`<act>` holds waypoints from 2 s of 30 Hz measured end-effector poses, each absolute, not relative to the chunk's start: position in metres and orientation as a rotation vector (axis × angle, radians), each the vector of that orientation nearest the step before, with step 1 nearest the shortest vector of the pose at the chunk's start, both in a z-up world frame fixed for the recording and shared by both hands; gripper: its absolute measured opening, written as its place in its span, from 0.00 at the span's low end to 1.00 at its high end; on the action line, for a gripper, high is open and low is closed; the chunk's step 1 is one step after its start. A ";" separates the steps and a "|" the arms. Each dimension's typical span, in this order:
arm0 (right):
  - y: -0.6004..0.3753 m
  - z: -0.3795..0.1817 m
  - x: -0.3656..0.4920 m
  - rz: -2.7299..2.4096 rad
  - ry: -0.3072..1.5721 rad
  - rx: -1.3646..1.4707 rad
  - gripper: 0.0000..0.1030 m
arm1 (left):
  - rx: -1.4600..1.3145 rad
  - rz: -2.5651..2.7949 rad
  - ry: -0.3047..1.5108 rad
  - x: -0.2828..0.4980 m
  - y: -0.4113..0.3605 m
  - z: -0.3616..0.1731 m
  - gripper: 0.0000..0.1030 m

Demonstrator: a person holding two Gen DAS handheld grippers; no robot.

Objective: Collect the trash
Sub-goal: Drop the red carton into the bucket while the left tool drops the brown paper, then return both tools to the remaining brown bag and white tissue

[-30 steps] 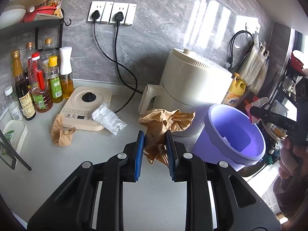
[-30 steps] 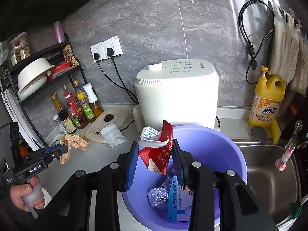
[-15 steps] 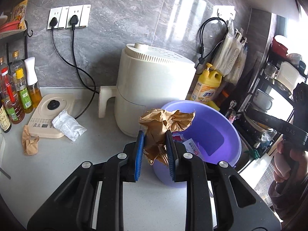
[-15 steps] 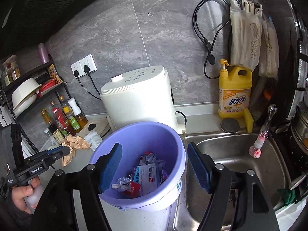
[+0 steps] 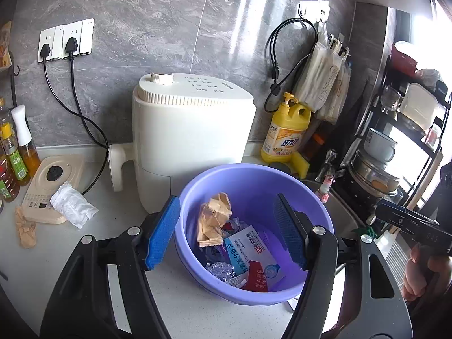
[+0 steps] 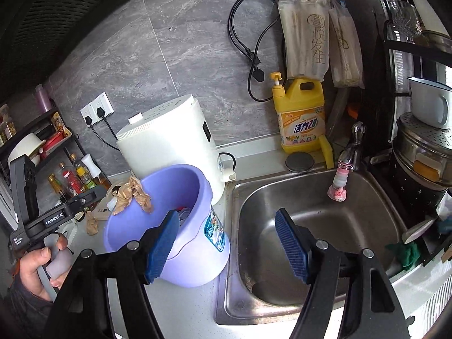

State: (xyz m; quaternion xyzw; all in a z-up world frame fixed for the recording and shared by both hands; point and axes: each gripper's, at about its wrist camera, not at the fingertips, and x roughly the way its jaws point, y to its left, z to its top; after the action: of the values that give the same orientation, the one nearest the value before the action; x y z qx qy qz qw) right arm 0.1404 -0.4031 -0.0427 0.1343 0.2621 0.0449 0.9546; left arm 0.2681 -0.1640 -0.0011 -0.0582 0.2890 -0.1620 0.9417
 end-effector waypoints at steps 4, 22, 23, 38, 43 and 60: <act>-0.392 -0.043 0.146 0.130 0.535 0.271 0.68 | -0.137 -0.284 0.602 0.261 -0.144 -0.005 0.66; -0.271 -0.038 0.187 0.341 0.572 0.184 0.68 | -0.212 -0.072 0.627 0.219 -0.013 -0.022 0.75; -0.264 -0.039 0.188 0.347 0.575 0.180 0.68 | -0.215 -0.063 0.627 0.217 -0.006 -0.024 0.76; -0.148 -0.041 0.218 0.421 0.587 0.070 0.92 | -0.219 0.042 0.666 0.216 0.092 -0.049 0.93; -0.113 -0.048 0.233 0.414 0.605 0.028 0.92 | -0.218 0.037 0.687 0.234 0.118 -0.061 0.93; -0.035 -0.100 0.323 0.362 0.773 -0.052 0.92 | -0.172 0.036 0.882 0.326 0.175 -0.155 0.93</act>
State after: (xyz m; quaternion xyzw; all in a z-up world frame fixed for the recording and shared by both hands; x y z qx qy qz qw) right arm 0.3233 -0.0346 -0.1002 -0.0251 0.3747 0.1755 0.9100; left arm 0.3265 0.1746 -0.1547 -0.0829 0.4264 0.0176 0.9005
